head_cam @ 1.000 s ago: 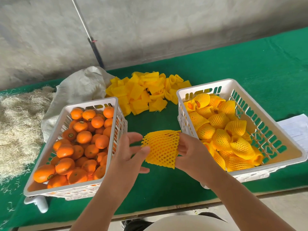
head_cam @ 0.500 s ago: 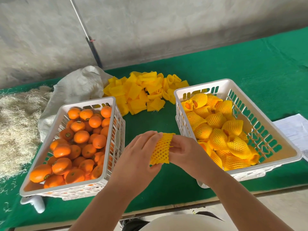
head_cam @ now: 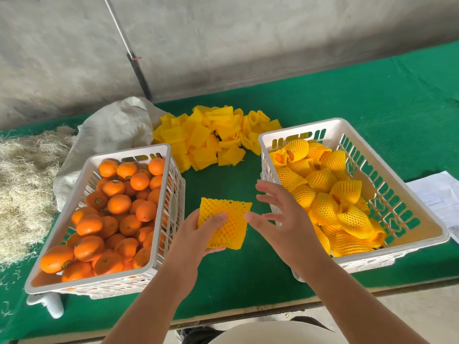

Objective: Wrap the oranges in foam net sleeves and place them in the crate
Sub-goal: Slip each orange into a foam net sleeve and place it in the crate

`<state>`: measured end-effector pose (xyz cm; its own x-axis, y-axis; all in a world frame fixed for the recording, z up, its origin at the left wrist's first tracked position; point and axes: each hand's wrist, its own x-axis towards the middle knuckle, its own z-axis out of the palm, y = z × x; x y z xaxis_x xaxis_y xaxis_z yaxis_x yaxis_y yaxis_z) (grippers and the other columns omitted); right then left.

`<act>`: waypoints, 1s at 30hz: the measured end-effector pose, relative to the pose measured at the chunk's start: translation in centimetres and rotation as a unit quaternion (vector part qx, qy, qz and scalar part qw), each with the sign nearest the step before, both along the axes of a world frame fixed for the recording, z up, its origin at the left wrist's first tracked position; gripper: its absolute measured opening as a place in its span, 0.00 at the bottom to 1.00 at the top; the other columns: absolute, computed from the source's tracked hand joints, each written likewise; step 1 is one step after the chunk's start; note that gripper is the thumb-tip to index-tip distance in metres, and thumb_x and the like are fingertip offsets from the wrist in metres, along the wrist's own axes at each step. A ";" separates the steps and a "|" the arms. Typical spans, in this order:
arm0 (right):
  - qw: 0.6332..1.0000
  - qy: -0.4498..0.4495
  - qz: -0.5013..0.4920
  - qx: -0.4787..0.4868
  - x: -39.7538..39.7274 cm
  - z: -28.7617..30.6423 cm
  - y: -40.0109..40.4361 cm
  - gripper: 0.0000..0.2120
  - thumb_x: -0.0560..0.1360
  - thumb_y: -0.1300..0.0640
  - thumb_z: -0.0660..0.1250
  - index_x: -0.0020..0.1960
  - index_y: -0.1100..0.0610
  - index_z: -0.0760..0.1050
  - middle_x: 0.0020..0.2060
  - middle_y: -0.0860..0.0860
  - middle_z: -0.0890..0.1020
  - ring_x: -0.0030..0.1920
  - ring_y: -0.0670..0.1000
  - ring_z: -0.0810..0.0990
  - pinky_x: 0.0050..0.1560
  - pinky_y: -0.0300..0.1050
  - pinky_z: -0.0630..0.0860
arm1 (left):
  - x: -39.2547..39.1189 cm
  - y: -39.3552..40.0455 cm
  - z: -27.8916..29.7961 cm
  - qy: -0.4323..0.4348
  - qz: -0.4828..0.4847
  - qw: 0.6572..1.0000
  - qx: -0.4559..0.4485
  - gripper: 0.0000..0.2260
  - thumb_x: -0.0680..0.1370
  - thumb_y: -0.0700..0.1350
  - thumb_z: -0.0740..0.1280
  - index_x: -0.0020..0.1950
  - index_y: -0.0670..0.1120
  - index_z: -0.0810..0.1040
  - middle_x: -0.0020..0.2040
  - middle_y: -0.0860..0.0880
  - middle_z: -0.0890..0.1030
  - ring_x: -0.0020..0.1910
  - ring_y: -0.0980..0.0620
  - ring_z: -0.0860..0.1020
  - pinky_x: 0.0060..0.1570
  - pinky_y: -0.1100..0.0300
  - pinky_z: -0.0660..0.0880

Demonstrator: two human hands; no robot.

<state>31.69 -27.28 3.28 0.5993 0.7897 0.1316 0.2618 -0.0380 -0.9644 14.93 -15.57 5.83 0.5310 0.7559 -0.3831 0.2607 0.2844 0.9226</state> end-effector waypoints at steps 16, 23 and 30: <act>0.907 0.380 0.106 -0.150 -0.2 -0.7 0.8 0.22 0.82 0.40 0.67 0.70 0.52 0.78 0.61 0.53 0.86 0.59 0.55 0.87 0.65 0.59 0.82 | 1.7 -0.5 -1.7 -0.002 -0.076 0.992 -0.096 0.23 0.78 0.61 0.69 0.68 0.50 0.78 0.58 0.47 0.87 0.57 0.45 0.87 0.52 0.50 0.85; 0.917 0.363 0.094 -0.139 1.8 -1.3 -0.2 0.29 0.73 0.31 0.74 0.68 0.46 0.79 0.62 0.50 0.85 0.62 0.54 0.85 0.63 0.55 0.83 | 4.9 -1.5 -1.8 0.041 -0.122 0.992 -0.015 0.27 0.72 0.67 0.69 0.64 0.53 0.79 0.55 0.51 0.88 0.53 0.52 0.87 0.50 0.54 0.86; 0.920 0.378 -0.008 -0.100 5.8 -2.2 -2.8 0.37 0.67 0.39 0.82 0.73 0.46 0.75 0.65 0.50 0.84 0.63 0.56 0.85 0.62 0.59 0.83 | 6.1 -1.3 -1.8 0.011 -0.280 0.960 -0.017 0.23 0.82 0.57 0.69 0.77 0.61 0.71 0.68 0.59 0.82 0.65 0.57 0.82 0.62 0.53 0.82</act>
